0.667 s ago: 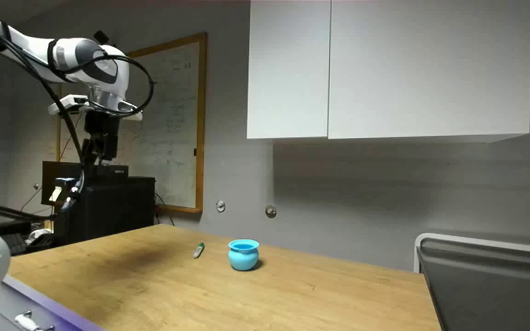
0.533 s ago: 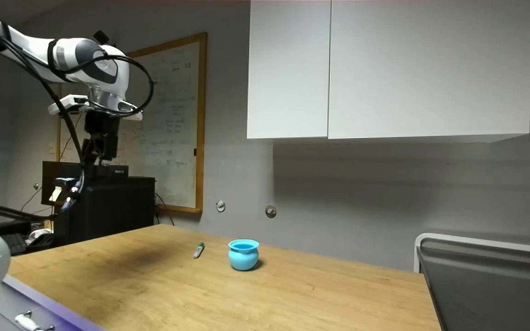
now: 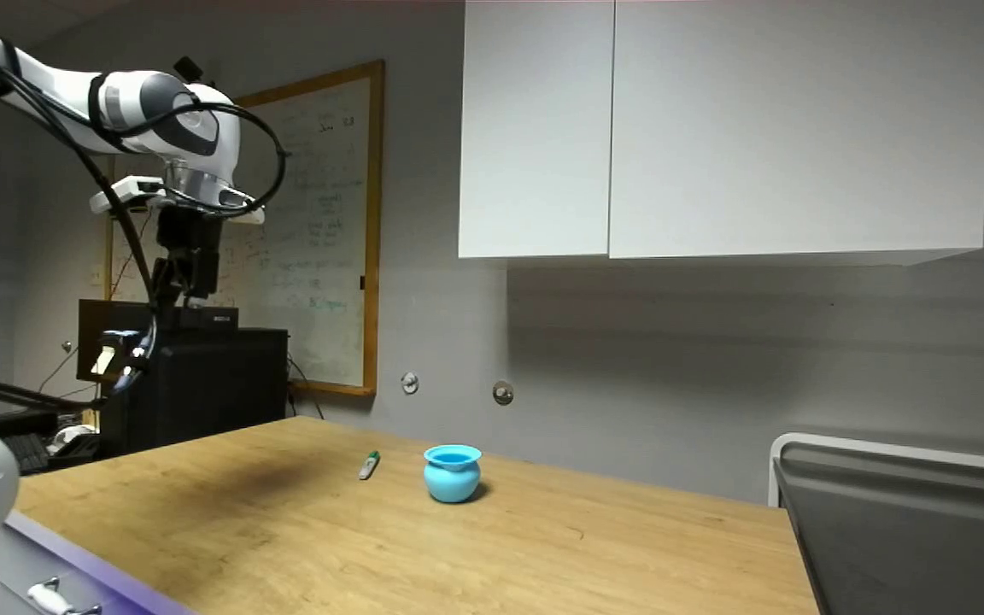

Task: Put the marker in the bowl

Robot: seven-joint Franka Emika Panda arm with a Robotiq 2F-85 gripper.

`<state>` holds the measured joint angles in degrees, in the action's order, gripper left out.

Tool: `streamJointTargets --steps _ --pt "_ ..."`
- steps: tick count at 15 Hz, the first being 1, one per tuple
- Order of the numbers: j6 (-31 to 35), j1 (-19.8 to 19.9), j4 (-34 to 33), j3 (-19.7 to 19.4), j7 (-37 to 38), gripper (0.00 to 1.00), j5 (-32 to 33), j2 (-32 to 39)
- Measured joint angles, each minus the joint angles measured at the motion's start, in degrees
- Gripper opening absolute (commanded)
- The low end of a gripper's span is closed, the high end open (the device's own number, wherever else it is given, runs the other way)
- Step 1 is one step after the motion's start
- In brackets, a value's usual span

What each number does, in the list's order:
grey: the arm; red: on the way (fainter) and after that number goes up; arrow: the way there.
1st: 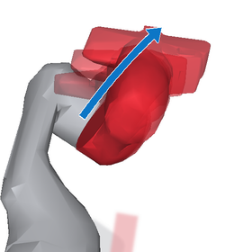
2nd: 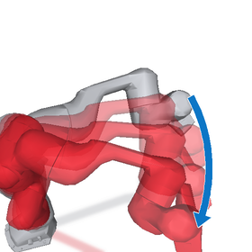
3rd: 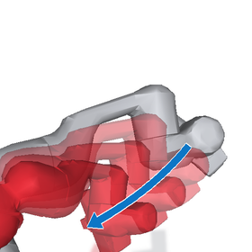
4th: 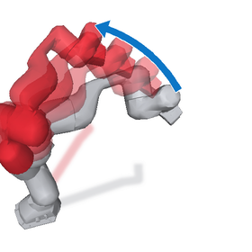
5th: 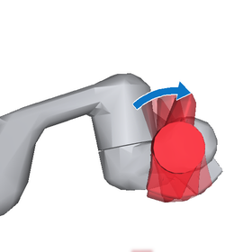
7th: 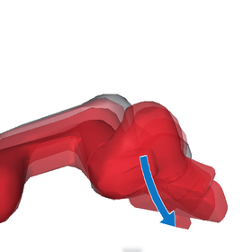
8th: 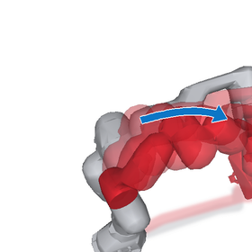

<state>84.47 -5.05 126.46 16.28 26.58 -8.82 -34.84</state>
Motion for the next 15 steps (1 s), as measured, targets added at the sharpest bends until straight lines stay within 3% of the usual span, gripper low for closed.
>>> streamJointTargets --steps 6,15 --pt "2.72 0.83 -0.61 -0.39 -0.08 1.0 1.1 4.55" --pt "8.67 0.94 -12.75 -0.64 -2.9 1.0 10.28 25.55"
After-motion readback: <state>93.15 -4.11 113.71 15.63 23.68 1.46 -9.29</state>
